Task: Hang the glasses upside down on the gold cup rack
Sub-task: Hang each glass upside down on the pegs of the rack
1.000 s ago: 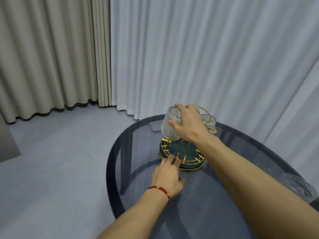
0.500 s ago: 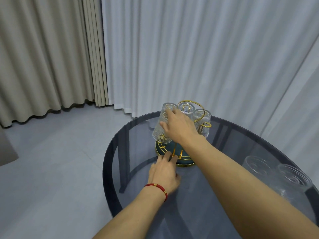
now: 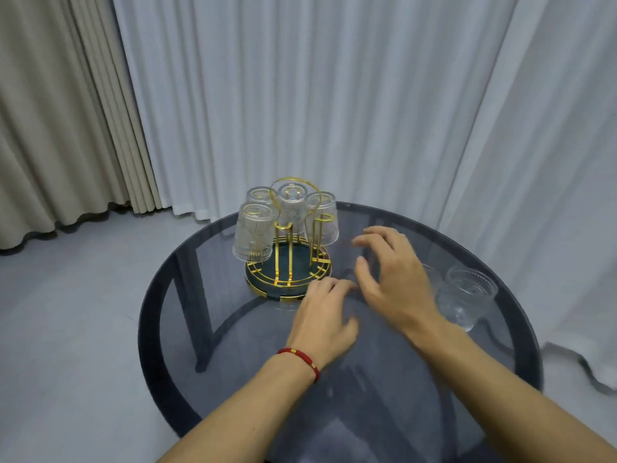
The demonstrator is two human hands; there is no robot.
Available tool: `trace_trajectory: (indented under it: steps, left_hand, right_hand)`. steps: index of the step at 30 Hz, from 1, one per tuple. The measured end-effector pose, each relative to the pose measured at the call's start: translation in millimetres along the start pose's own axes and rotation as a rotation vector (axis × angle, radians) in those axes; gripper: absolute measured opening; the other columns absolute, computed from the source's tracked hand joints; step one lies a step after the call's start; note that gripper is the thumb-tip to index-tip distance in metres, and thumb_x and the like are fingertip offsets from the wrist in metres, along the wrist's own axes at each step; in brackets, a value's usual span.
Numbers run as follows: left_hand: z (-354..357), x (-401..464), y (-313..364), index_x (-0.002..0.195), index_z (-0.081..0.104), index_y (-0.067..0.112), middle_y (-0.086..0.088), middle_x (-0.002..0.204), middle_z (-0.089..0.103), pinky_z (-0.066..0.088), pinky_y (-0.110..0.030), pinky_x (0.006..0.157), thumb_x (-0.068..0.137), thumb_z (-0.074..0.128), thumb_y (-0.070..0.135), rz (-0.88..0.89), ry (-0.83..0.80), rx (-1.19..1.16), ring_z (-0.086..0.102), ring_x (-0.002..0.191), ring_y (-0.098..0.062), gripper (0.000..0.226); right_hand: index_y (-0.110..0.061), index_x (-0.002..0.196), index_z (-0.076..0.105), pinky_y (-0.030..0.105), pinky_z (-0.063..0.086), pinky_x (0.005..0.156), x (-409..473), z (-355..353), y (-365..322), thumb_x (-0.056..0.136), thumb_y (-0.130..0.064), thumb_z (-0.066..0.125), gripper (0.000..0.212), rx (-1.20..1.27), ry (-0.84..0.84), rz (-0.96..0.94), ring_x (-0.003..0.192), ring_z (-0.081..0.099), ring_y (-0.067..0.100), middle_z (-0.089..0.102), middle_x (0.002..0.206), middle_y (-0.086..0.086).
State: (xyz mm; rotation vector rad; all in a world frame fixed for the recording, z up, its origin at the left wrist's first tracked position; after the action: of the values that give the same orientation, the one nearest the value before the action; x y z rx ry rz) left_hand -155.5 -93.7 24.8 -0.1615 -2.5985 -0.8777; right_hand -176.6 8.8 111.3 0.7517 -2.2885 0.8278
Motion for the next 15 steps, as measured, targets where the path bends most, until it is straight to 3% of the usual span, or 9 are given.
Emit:
trace_trajectory:
  steps: [4, 7, 9, 12, 15]
  left_hand:
    - [27, -6, 42, 0.137, 0.054, 0.022, 0.001, 0.134, 0.056, 0.042, -0.032, 0.107, 0.08, 0.065, 0.017, 0.107, -0.112, -0.159, 0.05, 0.124, -0.018, 0.058]
    - [31, -8, 49, 0.138, 0.053, 0.024, 0.003, 0.135, 0.055, 0.045, -0.032, 0.103, 0.08, 0.066, 0.014, 0.099, -0.118, -0.201, 0.051, 0.12, -0.014, 0.06]
    - [33, -8, 54, 0.137, 0.054, 0.024, 0.005, 0.134, 0.056, 0.046, -0.03, 0.102, 0.08, 0.067, 0.012, 0.083, -0.108, -0.213, 0.052, 0.119, -0.011, 0.06]
    - [31, -6, 57, 0.134, 0.057, 0.023, 0.005, 0.129, 0.059, 0.046, -0.022, 0.096, 0.079, 0.068, 0.009, 0.07, -0.072, -0.228, 0.053, 0.111, -0.008, 0.057]
    - [33, -4, 56, 0.13, 0.058, 0.026, 0.009, 0.121, 0.06, 0.047, -0.018, 0.088, 0.08, 0.067, 0.011, 0.037, -0.055, -0.234, 0.055, 0.103, -0.004, 0.053]
  right_hand:
    - [-0.006, 0.113, 0.066, 0.051, 0.053, 0.093, -63, -80, 92, 0.081, -0.003, 0.067, 0.032, -0.019, 0.261, 0.252, 0.106, 0.06, 0.03, 0.062, 0.114, 0.011]
    - [-0.006, 0.14, 0.047, 0.055, 0.045, 0.11, -100, -94, 169, 0.079, -0.009, 0.077, 0.068, 0.042, 0.315, 0.707, 0.129, 0.048, 0.035, 0.05, 0.138, 0.017]
    - [-0.009, 0.157, 0.026, 0.055, 0.042, 0.116, -118, -82, 206, 0.078, -0.018, 0.082, 0.098, 0.135, 0.186, 0.94, 0.142, 0.044, 0.038, 0.04, 0.157, 0.018]
    - [-0.019, 0.167, 0.002, 0.057, 0.041, 0.118, -128, -41, 224, 0.075, -0.033, 0.091, 0.128, 0.251, -0.116, 0.999, 0.148, 0.045, 0.038, 0.037, 0.167, 0.012]
    - [-0.019, 0.164, 0.017, 0.06, 0.037, 0.119, -125, -29, 232, 0.073, -0.046, 0.09, 0.119, 0.22, -0.121, 0.96, 0.145, 0.048, 0.038, 0.048, 0.162, 0.009]
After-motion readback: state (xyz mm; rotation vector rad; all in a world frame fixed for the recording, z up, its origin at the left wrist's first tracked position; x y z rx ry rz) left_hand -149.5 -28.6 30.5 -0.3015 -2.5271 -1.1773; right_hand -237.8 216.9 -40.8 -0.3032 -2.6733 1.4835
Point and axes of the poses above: each hand's wrist, its own x-axis towards the middle knuckle, its own z-axis out of the palm, y = z × x, the point moved 10 cm from there along x, towards the middle knuckle
